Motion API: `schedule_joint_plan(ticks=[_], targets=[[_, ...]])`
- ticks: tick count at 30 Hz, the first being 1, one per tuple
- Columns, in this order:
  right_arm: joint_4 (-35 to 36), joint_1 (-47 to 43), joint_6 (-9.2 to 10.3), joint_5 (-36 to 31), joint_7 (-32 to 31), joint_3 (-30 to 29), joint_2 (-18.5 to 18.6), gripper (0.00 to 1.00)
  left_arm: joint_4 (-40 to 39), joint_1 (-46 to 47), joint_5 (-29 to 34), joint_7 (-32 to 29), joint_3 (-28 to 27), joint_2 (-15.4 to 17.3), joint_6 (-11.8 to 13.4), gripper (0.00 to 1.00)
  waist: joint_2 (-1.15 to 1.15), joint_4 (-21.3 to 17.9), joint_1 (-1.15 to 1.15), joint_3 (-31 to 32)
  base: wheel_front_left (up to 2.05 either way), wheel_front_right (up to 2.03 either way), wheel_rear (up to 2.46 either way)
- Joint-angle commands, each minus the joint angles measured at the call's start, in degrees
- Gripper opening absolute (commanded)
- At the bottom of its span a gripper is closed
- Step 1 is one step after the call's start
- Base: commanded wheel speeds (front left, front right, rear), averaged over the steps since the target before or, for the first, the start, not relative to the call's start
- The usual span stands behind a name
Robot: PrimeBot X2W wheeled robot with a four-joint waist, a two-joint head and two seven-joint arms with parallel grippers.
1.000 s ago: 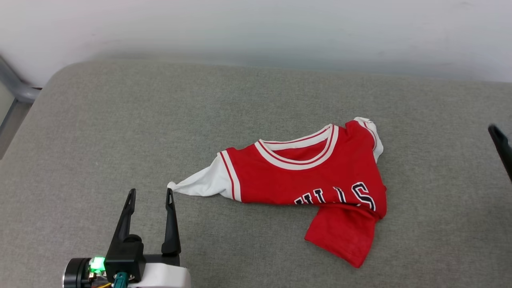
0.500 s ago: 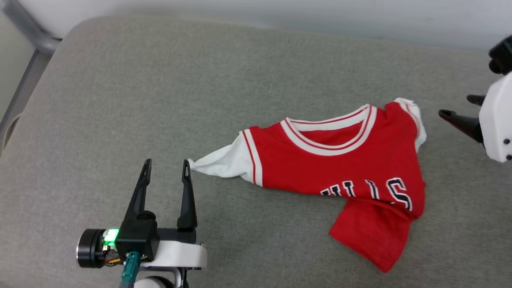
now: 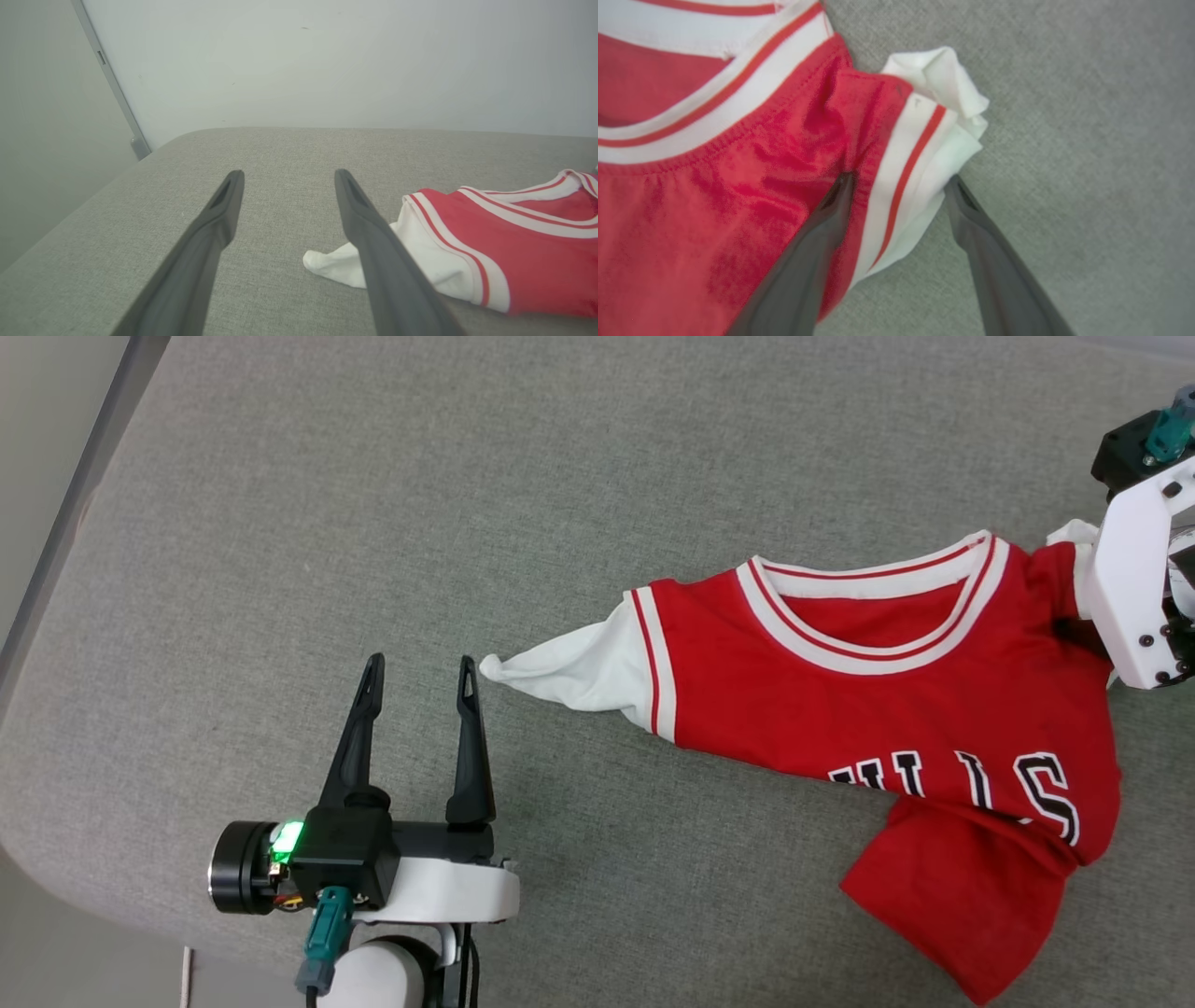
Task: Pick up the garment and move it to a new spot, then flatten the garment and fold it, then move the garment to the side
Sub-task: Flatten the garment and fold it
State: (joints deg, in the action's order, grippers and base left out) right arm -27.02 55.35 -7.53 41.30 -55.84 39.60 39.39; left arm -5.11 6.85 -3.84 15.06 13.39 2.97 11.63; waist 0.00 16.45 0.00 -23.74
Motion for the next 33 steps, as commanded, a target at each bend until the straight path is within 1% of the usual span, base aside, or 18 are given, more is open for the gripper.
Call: schedule_joint_plan(ticks=[1, 8, 9, 10, 11, 13, 17, 22, 28, 33], targets=[[-1.08, -0.42, 0.08, -0.14, -0.5, 1.3, 0.07, 1.0, -0.22, 0.91, -0.34, 0.16, 0.23, -0.12, 0.41, 1.0, 0.0, 0.74, 0.0, -1.03, 0.0, 0.0, 0.0], [-4.57, -3.67, 0.06, 2.01, -0.03, 7.45, 0.55, 1.0, 0.13, 1.86, -0.79, 0.16, 0.79, -0.12, 1.23, 1.0, 0.0, 0.87, 0.0, -1.64, 0.0, 0.0, 0.0], [-4.6, -3.72, 0.05, 2.23, 0.27, 8.12, 0.8, 0.98, 0.22, 1.79, -0.76, 0.16, 0.71, -0.13, 1.27, 1.0, 0.0, 0.75, 0.0, -1.57, 0.0, 0.0, 0.0], [-4.27, -3.31, 0.05, 2.4, 1.56, 8.37, 1.06, 0.22, 0.31, 1.84, -0.75, 0.17, 0.63, -0.12, 1.27, 1.0, 0.0, 0.61, 0.0, -1.53, 0.0, 0.0, 0.0], [-4.12, -2.76, 0.05, 2.56, 2.61, 8.6, 1.26, 0.0, 0.41, 1.9, -0.72, 0.16, 0.55, -0.13, 1.3, 1.0, 0.0, 0.42, 0.0, -1.44, 0.0, 0.0, 0.0], [-3.72, -1.4, 0.09, 3.16, 5.56, 8.53, 1.58, 0.0, 0.61, 1.93, -0.72, 0.16, 0.35, -0.11, 1.29, 1.0, 0.0, 0.0, 0.0, -1.21, 0.0, 0.0, 0.0], [-1.8, -0.09, 0.1, 5.54, 14.23, 7.25, 2.16, 0.0, 1.22, 1.92, -0.66, 0.17, 0.53, -0.09, 0.78, 1.0, 0.0, -0.45, 0.0, 0.07, 0.0, 0.0, 0.0], [3.32, -2.4, 0.08, 8.77, 24.37, 7.38, 5.25, 0.0, 2.12, 0.19, -0.04, 0.16, -0.22, -0.09, 0.61, 1.0, 0.0, -1.62, 0.0, 3.23, 0.0, 0.0, 0.0], [9.75, -8.98, 0.08, 11.19, 34.55, 5.31, 10.16, 0.0, 2.25, -3.75, 1.02, 0.16, -2.8, -0.02, -0.01, 1.0, 0.0, -4.91, 0.0, 8.36, 0.0, 0.0, 0.0], [13.56, -18.34, 0.08, 13.24, 40.64, 0.38, 13.51, 0.0, 1.92, -6.97, 1.79, 0.16, -4.58, 0.6, -0.93, 1.0, 0.0, -8.3, 0.0, 11.96, 0.0, 0.0, 0.0]])
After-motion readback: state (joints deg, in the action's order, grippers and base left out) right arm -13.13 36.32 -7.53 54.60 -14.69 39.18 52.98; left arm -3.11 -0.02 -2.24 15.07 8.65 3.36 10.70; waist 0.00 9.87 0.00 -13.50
